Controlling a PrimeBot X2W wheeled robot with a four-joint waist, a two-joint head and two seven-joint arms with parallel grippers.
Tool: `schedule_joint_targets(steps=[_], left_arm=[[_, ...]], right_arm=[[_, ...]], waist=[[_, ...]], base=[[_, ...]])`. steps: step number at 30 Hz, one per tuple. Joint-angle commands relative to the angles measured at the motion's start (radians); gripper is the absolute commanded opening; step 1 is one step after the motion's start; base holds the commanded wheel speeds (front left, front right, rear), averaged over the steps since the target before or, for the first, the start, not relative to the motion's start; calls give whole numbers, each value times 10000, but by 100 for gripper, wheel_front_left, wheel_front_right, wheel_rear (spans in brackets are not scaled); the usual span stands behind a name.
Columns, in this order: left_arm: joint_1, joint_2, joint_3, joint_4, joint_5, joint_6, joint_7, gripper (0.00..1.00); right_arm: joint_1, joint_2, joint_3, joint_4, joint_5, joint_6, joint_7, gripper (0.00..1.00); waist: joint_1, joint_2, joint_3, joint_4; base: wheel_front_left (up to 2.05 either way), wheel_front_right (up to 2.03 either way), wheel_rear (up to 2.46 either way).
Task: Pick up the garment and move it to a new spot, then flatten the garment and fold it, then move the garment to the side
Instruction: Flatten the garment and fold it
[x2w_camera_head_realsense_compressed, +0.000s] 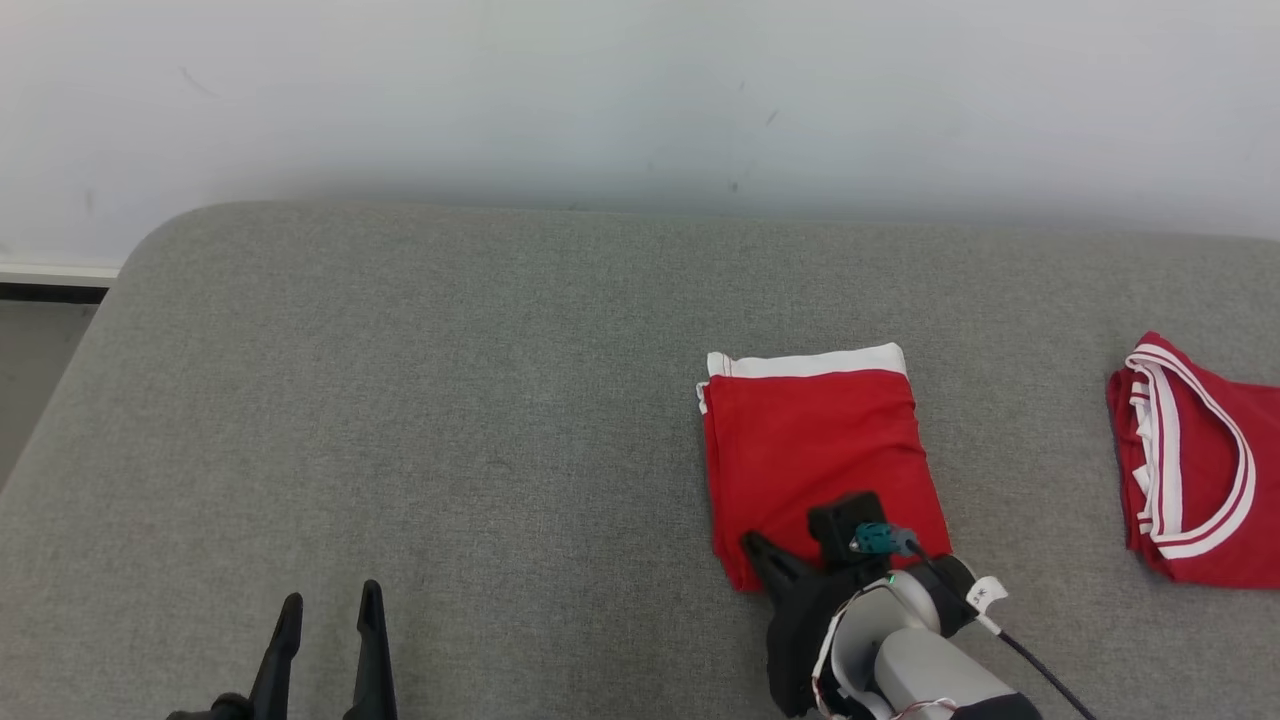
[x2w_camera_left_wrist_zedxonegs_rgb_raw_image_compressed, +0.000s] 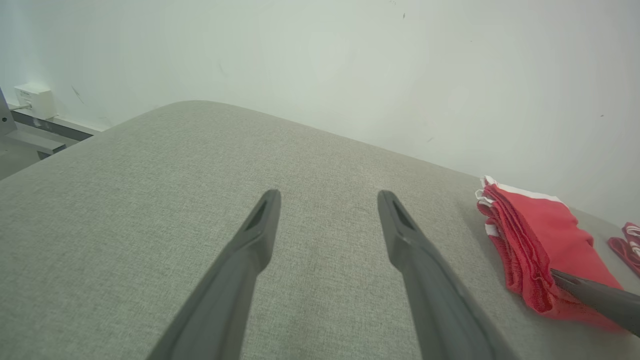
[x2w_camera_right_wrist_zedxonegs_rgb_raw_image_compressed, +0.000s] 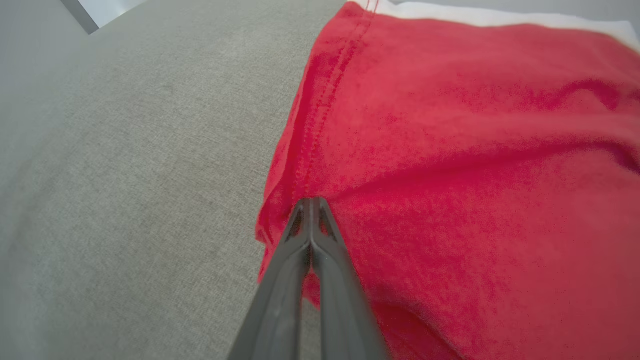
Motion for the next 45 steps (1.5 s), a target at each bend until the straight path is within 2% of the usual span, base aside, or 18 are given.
schedule_joint_targets(steps=[1, 7, 13, 14, 15, 16, 19, 23, 27, 30, 35, 45], left_arm=[[-140, 5, 39, 34, 4, -10, -2, 100], [-126, 5, 50, 125, 49, -52, -2, 100], [104, 5, 175, 134, 73, 18, -2, 100], [136, 6, 245, 132, 83, 47, -2, 100], [146, 6, 298, 116, 94, 41, -2, 100], [166, 3, 364, 87, 100, 64, -2, 100], [243, 6, 480, 19, 118, 129, -2, 100], [332, 8, 732, -156, 57, 232, -2, 100], [420, 3, 957, -332, 23, 318, -1, 100], [440, 6, 1022, -307, 237, 321, -2, 100], [274, 6, 1148, -203, 623, 349, -2, 100], [154, 125, 1347, 454, 985, -69, -2, 100]], right_arm=[[151, 59, 305, -85, 197, -28, 50, 0], [351, 65, 1598, -1266, 1924, -28, -40, 0], [274, 67, 1184, -1823, 2973, -28, -1104, 0], [259, 72, 1043, -1826, 2886, -28, -1341, 27], [252, 70, 847, -1821, 2764, -28, -1555, 97], [259, 34, 652, -1818, 2599, -28, -1738, 100], [327, -233, 119, -1851, 2118, -28, -2015, 100], [791, -456, -1411, -2105, 1218, -26, -2245, 100], [1424, -611, -2750, -2787, 259, -28, -2286, 100], [2015, -683, -3257, -3330, -359, -26, -2284, 100], [2913, -802, -3548, -4030, -934, -28, -2006, 100], [3915, -1070, -3134, -4957, -1012, -28, -1807, 100]], waist=[[0, 0, -13, 14], [0, 0, -124, -9], [0, 0, -435, -289], [0, 0, -504, -378], [0, 0, -561, -463], [0, 0, -622, -564], [0, 0, -704, -758], [0, 0, -857, -1131], [0, 0, -976, -1506], [0, 0, -1067, -1709], [0, 0, -1199, -1957], [0, 0, -1489, -2272]], base=[[0, 0, 0], [0, 0, 0], [0, 0, 0], [0, 0, 0], [0, 0, 0], [0, 0, 0], [0, 0, 0], [0, 0, 0], [0, 0, 0], [0, 0, 0], [0, 0, 0], [0, 0, 0]])
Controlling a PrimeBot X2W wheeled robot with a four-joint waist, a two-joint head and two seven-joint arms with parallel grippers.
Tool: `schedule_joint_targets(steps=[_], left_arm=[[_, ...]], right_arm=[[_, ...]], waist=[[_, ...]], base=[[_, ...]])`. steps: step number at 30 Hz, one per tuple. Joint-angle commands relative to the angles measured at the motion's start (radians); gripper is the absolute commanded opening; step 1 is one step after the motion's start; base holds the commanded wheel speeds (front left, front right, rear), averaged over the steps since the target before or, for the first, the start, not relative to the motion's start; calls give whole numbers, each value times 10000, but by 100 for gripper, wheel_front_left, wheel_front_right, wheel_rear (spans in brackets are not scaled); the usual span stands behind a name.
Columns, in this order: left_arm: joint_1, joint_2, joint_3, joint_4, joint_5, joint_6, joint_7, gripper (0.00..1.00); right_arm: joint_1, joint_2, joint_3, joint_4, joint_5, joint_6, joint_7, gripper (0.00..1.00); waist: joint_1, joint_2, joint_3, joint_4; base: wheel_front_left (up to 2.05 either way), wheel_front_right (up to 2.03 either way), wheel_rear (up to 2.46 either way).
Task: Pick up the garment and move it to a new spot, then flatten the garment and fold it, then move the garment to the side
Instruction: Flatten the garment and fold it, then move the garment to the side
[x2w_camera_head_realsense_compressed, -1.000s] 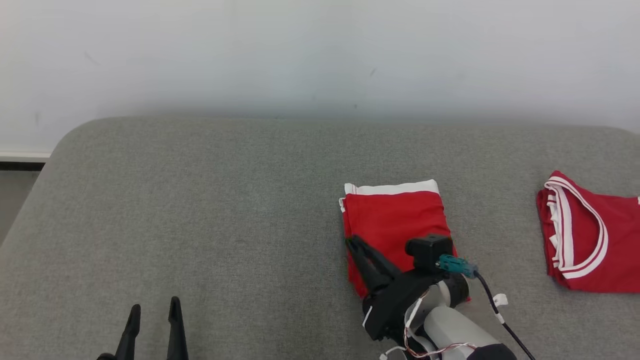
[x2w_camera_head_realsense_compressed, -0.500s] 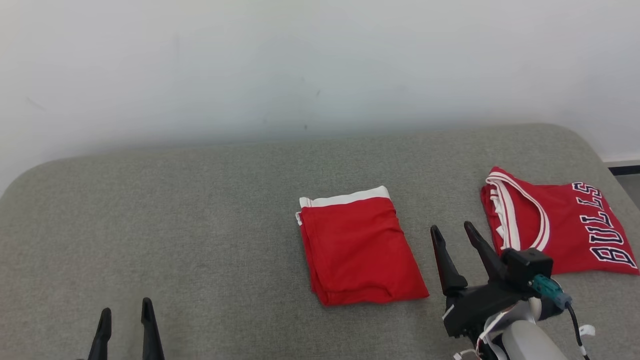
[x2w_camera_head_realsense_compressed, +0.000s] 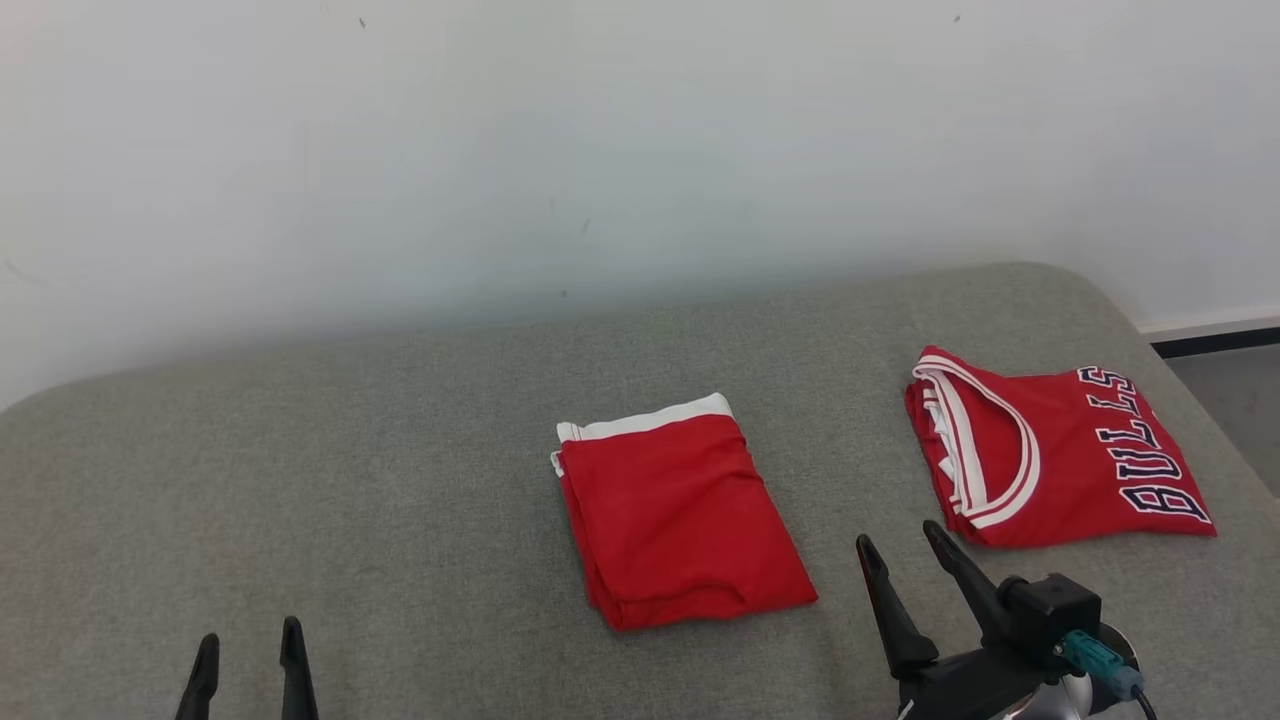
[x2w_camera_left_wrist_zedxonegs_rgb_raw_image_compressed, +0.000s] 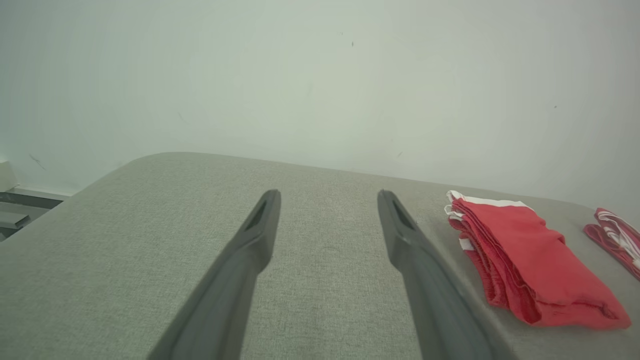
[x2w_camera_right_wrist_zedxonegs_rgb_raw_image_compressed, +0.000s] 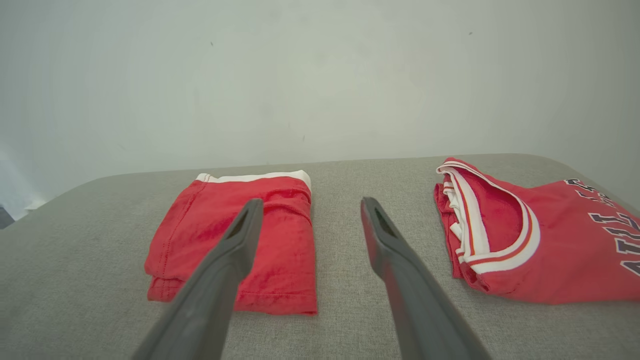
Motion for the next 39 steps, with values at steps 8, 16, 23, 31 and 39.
schedule_joint_targets(steps=[8, 16, 23, 31, 39], left_arm=[[179, 24, 241, 443, 176, -114, -2, 100], [226, -23, 250, 568, 241, -128, -2, 100], [193, -34, 202, 665, 347, -90, -2, 100], [165, -50, 117, 609, 348, -65, -2, 100], [240, -70, -234, 620, 305, -38, -2, 100]], right_arm=[[412, -182, 43, -338, 163, -28, 194, 100], [601, 32, -253, -619, 58, -28, 309, 100], [731, 179, -395, -754, 8, -28, 408, 100], [835, 245, -607, -874, -28, -28, 557, 100], [680, 199, -1279, -853, -66, -27, 926, 100]], waist=[[1, 0, -226, -79], [1, 0, -235, 45], [1, 0, -197, 30], [1, 0, -111, 120], [1, 0, 19, 670]], base=[[0, 0, 0], [0, 0, 0], [0, 0, 0], [0, 0, 0], [0, 0, 0]])
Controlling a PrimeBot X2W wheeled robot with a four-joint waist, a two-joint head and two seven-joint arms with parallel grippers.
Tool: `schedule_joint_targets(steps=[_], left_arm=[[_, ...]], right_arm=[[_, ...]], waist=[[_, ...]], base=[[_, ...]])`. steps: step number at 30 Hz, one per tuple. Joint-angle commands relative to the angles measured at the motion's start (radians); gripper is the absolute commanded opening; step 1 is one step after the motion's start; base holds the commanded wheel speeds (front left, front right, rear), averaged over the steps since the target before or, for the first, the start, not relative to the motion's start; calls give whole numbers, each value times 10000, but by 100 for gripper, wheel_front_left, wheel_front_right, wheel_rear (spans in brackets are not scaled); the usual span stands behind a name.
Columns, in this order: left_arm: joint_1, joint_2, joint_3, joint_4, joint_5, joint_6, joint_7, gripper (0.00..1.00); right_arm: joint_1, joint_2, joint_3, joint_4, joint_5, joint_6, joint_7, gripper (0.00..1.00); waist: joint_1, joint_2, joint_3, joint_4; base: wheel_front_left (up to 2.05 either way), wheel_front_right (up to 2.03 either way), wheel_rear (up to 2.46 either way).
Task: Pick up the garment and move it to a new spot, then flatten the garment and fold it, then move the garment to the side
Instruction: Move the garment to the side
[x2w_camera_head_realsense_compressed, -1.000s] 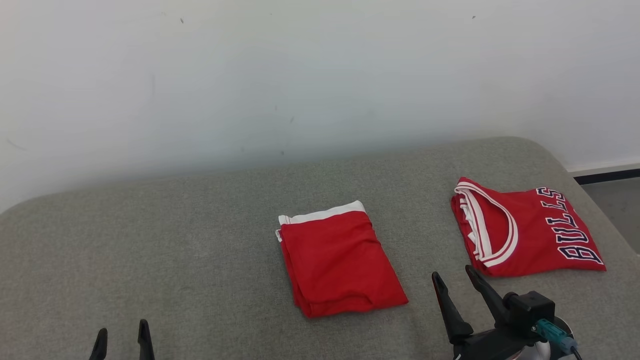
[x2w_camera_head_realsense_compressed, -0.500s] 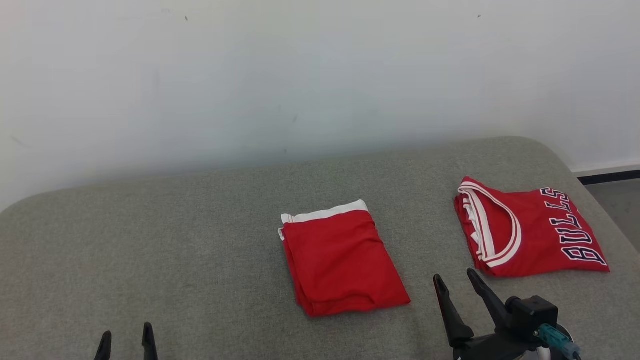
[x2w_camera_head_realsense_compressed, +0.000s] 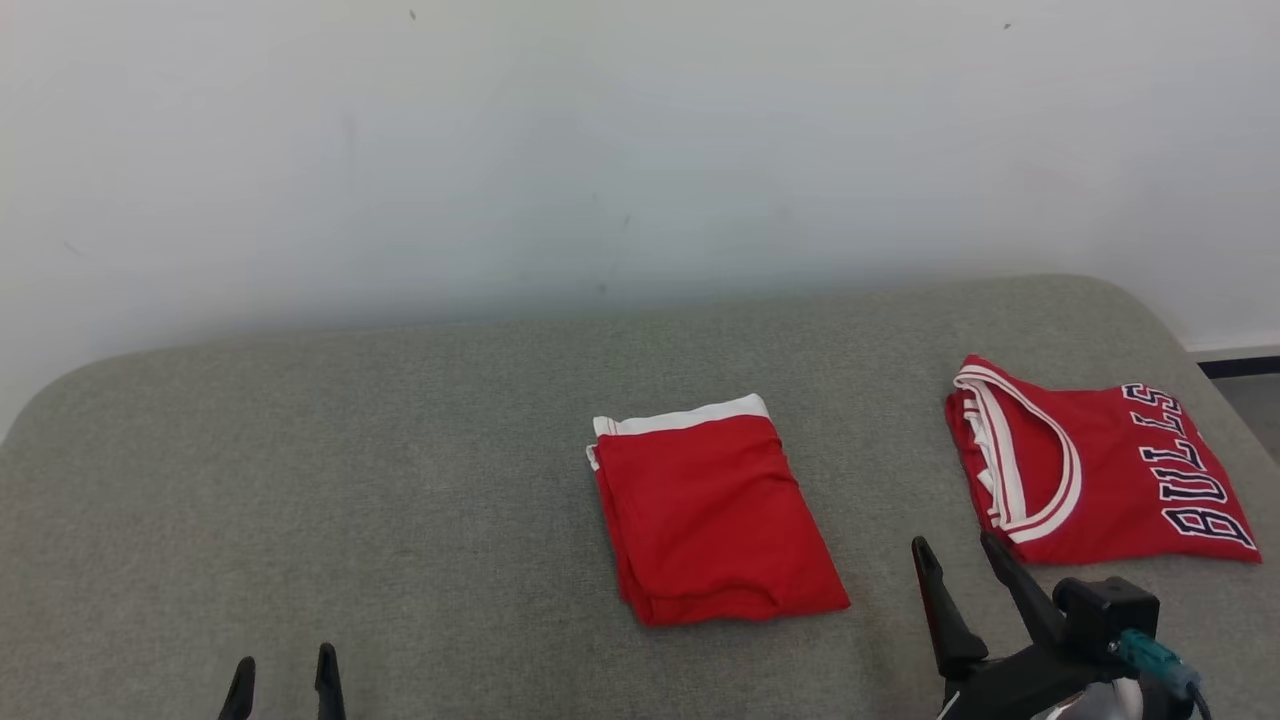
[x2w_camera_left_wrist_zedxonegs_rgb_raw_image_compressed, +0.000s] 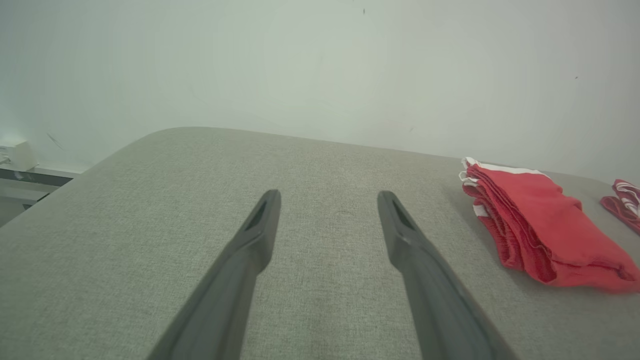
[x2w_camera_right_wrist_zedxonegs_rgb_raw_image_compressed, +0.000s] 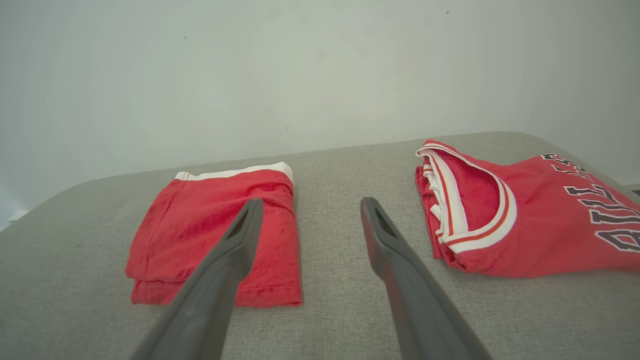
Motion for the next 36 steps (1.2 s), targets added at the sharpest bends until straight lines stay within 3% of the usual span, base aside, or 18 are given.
schedule_joint_targets(steps=[1, 5, 12, 18, 29, 36], left_arm=[[132, -3, -59, -4, -63, 39, -2, 100], [167, -7, -298, 9, -78, 46, -2, 100], [94, -12, -634, 72, -15, -24, -2, 100], [-98, -12, -779, 21, 72, -91, -2, 100], [-567, -14, -1271, -22, -101, -101, -2, 100], [-769, -13, -1515, -61, -244, 7, -2, 100]], right_arm=[[-164, 8, -146, 2, 35, -25, 174, 100], [-821, -174, -586, 368, 267, -25, 1321, 100], [-2453, -615, -895, 1951, 674, -25, 4262, 100], [-3552, -902, -799, 3300, 928, -26, 5713, 100], [-4478, -1188, -945, 4865, 770, -25, 6049, 100], [-4601, -998, -774, 5646, 900, -25, 6122, 100]], waist=[[-1, 0, 69, 304], [-1, 0, 209, 799], [-1, 0, 557, 1790], [-1, 0, 1004, 2518], [-1, 0, 1703, 3360], [-1, 0, 1975, 3528]], base=[[0, 0, 0], [0, 0, 0], [0, 0, 0], [0, 0, 0], [0, 0, 0], [0, 0, 0]])
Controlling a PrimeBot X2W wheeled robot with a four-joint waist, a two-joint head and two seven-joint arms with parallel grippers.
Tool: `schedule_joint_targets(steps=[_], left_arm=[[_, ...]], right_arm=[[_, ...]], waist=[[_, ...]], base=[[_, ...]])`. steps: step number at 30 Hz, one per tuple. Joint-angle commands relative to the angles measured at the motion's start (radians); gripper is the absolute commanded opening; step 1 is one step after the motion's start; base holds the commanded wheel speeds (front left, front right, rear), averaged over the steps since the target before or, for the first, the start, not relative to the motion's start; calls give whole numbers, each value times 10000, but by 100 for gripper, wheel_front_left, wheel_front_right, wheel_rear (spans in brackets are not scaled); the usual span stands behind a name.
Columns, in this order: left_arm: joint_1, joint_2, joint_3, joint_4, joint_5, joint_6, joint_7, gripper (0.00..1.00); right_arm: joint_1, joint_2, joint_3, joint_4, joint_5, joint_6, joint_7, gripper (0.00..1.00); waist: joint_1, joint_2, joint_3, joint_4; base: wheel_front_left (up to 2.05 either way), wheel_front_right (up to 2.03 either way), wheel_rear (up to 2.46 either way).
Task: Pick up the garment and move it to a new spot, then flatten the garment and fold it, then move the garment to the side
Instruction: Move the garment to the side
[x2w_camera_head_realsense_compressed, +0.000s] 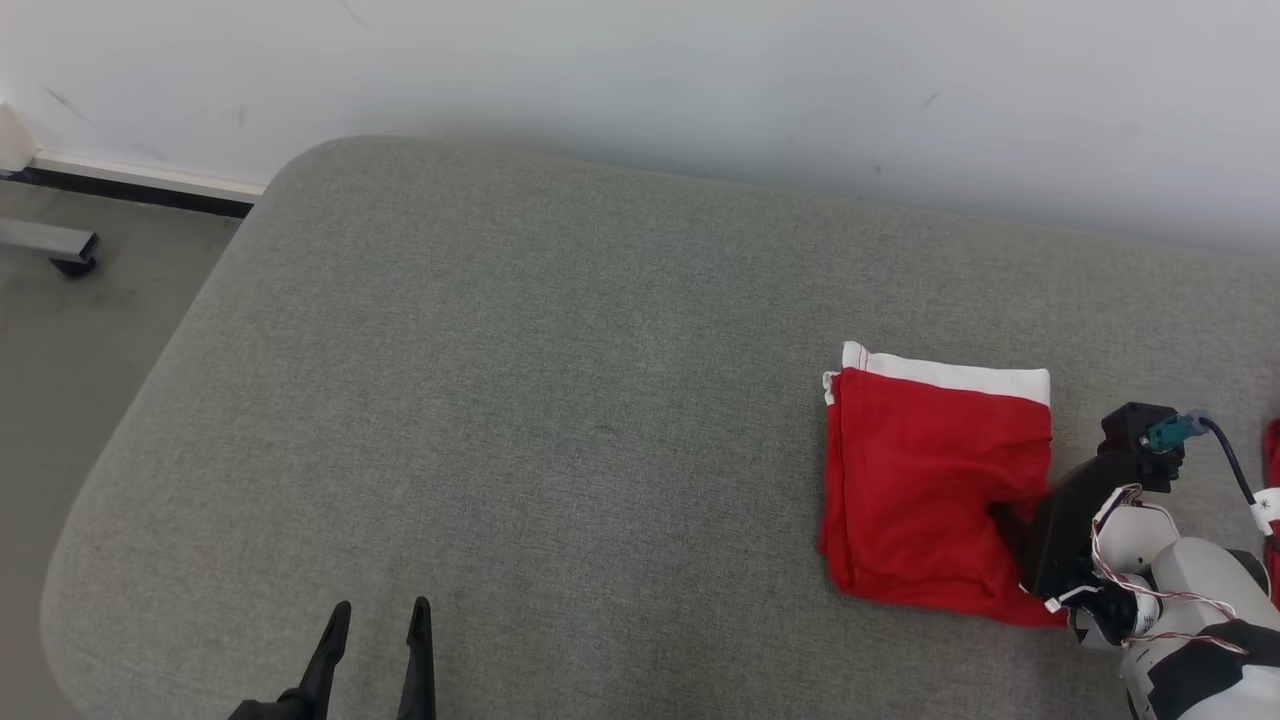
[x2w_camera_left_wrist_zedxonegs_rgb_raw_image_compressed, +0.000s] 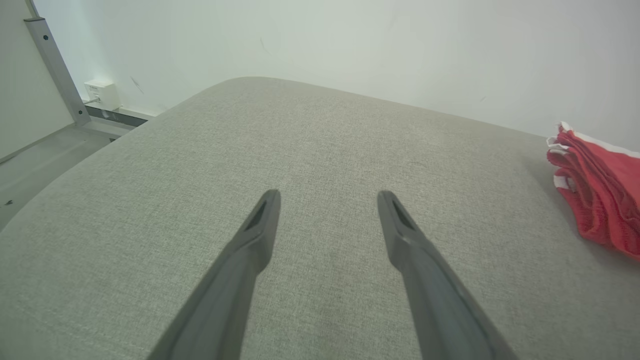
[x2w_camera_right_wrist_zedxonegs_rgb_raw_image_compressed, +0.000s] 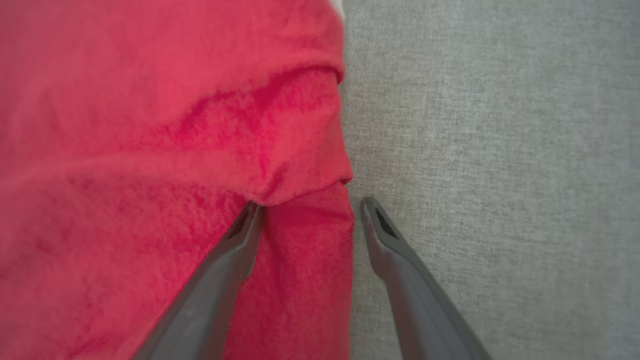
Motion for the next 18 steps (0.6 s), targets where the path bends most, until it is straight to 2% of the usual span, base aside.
schedule_joint_targets(steps=[1, 2, 3, 4, 8, 12, 18], left_arm=[[-97, 6, 0, 5, -153, 37, -2, 100], [-104, 3, -6, 15, -143, 54, -2, 100], [-102, 1, -14, 31, -156, 55, -2, 100], [-88, 6, -4, 45, -154, 61, -2, 100], [-38, 3, 28, 39, -239, 59, -2, 100], [-76, 4, 110, -80, -272, 97, -2, 100], [-148, 4, 139, -287, -480, 223, -2, 100]], right_arm=[[169, 137, 110, 218, 121, -25, 157, 100], [209, 180, 252, 309, 112, -6, 264, 75], [239, 187, 430, 359, 106, -2, 362, 44], [270, 152, 616, 384, 64, -2, 433, 0], [105, -426, 1557, 12, -189, -20, 578, 0], [-655, -1099, 2978, -935, -308, -28, 889, 0], [-1772, -2268, 5138, -2478, 315, -28, 1664, 0]], waist=[[-1, -1, 108, 94], [-1, -1, 102, 68], [-1, -1, 95, 39], [-1, -1, 68, -13], [-1, -1, -32, -307], [-1, -1, -60, -865], [-1, -1, -48, -1917]], base=[[0, 0, 0], [0, 0, 0], [0, 0, 0], [0, 0, 0], [0, 0, 0], [0, 0, 0], [0, 0, 0]])
